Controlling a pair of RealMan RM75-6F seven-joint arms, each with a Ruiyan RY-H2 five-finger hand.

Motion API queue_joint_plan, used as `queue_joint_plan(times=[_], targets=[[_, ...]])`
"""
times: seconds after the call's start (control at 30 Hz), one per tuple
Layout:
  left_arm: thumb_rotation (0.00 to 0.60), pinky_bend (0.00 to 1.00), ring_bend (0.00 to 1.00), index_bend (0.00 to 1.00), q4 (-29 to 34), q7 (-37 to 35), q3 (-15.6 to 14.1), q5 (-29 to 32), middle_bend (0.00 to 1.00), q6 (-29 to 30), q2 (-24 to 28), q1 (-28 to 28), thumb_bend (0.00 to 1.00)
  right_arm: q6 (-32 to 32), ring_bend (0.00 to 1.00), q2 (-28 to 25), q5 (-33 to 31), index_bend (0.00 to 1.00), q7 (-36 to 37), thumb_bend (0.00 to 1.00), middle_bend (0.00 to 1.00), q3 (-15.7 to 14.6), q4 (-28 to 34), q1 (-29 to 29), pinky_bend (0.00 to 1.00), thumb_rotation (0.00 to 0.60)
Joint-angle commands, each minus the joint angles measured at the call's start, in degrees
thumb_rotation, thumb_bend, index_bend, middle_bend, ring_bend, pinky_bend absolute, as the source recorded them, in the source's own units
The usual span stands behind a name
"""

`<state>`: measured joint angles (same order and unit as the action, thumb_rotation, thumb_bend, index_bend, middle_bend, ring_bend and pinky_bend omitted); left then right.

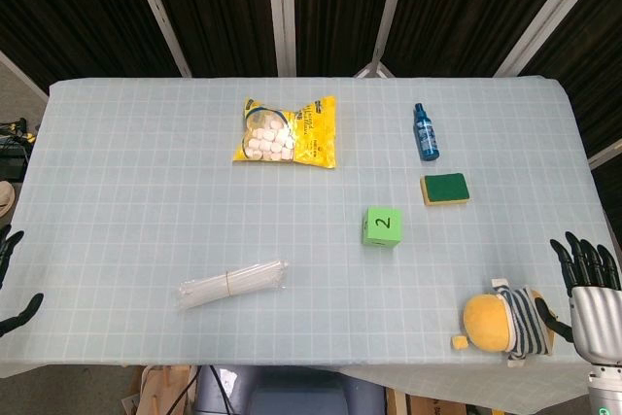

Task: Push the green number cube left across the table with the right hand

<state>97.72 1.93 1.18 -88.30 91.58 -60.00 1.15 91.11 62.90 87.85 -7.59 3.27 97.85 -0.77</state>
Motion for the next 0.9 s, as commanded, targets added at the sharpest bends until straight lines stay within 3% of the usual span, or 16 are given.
queue_joint_plan(times=[0.03,0.53,0.9], targets=[[0.600,0.00,0.00,0.05,0.1,-0.2,0.1,-0.1,0.00,0.4,0.0,0.1,0.34,0.0,0.00,0.0,0.1,0.11,0.0,0.30,0.04,0.0,-0.1,0.0,0.00,0.600],[0.600,0.00,0.00,0.05,-0.4,-0.5,0.0,-1.1,0.00,0.9,-0.2,0.1,0.34,-0.5,0.00,0.0,0.4,0.11,-0.1,0.30,0.04,-0.2,-0.2,0.2,0.00,0.600],[0.600,0.00,0.00,0.05,-0.2,-1.5,-0.4,-1.8,0.00,1.6,0.3,0.6,0.34,-0.5,0.00,-0.4,0.1,0.11,3.9,0.30,0.04,0.2,-1.7,0.2,0.00,0.600]])
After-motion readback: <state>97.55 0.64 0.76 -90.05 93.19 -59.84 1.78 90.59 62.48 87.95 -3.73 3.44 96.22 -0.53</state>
